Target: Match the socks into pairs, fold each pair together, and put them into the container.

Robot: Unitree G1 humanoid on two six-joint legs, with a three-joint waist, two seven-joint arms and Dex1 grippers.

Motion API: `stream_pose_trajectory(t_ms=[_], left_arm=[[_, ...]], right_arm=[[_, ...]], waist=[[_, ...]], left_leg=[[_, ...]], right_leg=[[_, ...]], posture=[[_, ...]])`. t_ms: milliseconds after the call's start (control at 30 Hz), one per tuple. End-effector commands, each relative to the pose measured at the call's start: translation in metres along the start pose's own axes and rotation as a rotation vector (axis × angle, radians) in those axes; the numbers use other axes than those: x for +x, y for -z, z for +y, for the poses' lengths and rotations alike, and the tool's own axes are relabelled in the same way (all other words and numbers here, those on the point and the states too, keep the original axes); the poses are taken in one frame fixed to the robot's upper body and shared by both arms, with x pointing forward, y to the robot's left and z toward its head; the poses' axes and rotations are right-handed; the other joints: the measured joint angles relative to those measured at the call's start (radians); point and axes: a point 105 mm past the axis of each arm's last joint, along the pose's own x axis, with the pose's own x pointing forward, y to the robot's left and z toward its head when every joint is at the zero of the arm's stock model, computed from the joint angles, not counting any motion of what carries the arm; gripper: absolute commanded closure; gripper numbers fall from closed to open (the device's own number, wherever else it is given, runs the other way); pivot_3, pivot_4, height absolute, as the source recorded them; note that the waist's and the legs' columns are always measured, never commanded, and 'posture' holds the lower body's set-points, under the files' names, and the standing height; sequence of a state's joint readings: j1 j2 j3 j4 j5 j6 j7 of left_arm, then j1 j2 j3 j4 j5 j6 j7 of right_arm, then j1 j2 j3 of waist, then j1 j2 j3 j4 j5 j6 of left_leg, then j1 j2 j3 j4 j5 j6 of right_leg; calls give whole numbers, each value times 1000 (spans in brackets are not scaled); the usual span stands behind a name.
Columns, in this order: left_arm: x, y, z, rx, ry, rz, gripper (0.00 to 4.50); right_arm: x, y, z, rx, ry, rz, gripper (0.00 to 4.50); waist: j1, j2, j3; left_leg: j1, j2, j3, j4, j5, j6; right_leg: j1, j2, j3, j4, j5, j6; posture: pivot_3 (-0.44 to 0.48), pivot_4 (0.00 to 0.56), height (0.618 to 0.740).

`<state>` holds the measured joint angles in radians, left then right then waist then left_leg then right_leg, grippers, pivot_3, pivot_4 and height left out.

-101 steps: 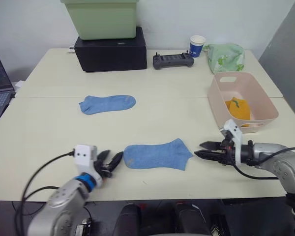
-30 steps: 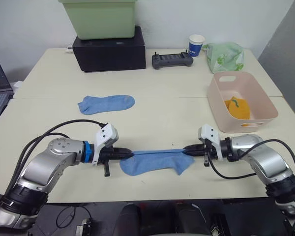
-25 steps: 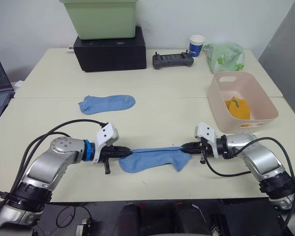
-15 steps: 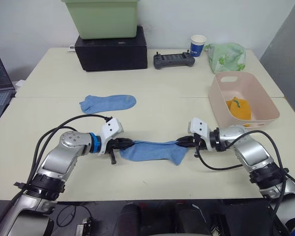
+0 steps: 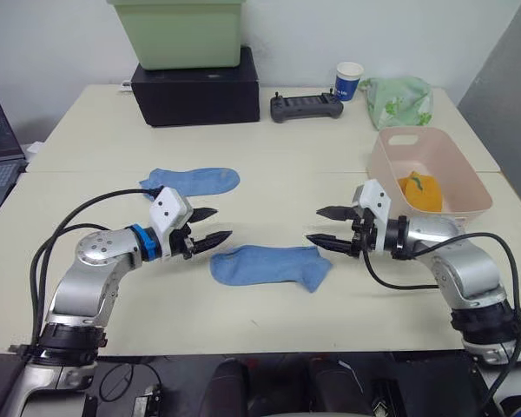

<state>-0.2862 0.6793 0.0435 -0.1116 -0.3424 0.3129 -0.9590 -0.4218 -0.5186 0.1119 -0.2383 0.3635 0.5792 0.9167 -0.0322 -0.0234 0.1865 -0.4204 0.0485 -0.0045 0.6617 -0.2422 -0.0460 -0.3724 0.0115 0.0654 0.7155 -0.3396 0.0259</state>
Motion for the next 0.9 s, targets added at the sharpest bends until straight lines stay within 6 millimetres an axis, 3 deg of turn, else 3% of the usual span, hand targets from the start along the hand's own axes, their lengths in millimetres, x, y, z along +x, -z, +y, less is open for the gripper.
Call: stream_pose_trajectory(t_ms=[33, 100, 267, 333, 533, 633, 767, 900], left_arm=[[14, -7, -29, 29, 104, -50, 1777], [22, 3, -38, 30, 122, -27, 2243], [30, 33, -58, 23, 151, 45, 3898], [26, 43, -64, 14, 174, 82, 4482], [8, 57, -50, 19, 148, 146, 4482], [2, 58, -48, 1, 153, 154, 4482], [-4, 46, -40, -41, 126, 97, 4482], [-1, 30, -27, -103, 66, 19, 4482]], right_arm=[[13, -1, 20, -59, -19, -38, 2066], [21, 12, 25, -86, -19, -8, 2683], [30, 49, 39, -82, -99, 102, 4467], [26, 66, 44, -60, -135, 180, 4500], [0, 87, 38, -77, -138, 278, 4500], [-9, 86, 32, -97, -128, 286, 4500], [-19, 67, 30, -121, -149, 218, 4500], [-10, 32, 27, -86, -109, 29, 4500]], waist=[[0, 0, 0], [0, 0, 0], [0, 0, 0], [0, 0, 0], [0, 0, -1], [1, 0, -1], [1, 0, -1], [0, 0, -1]], left_leg=[[0, -1, 0, 0, 0, 0], [0, -1, 1, 0, 0, 0], [1, -1, 2, 0, 0, 0], [1, -1, 2, 0, 0, 0], [4, -1, 2, 0, 0, 0], [4, -1, 2, 0, 0, 0], [3, -1, 2, 0, 0, 0], [3, -1, 1, 0, 0, 0]], right_leg=[[0, 0, 0, 0, 0, 0], [0, 1, 0, 0, 0, 0], [0, 2, 1, 0, 0, 0], [0, 2, 1, 0, 0, 0], [3, 2, 1, -1, 0, 0], [3, 2, 1, -1, 0, 0], [3, 2, 1, -1, 0, 0], [3, 2, 1, -1, 0, 0]], posture=[[0, 150, 740], [0, 150, 740], [0, 150, 740], [0, 150, 740], [0, 150, 740], [0, 150, 740], [0, 150, 740], [0, 150, 740]])
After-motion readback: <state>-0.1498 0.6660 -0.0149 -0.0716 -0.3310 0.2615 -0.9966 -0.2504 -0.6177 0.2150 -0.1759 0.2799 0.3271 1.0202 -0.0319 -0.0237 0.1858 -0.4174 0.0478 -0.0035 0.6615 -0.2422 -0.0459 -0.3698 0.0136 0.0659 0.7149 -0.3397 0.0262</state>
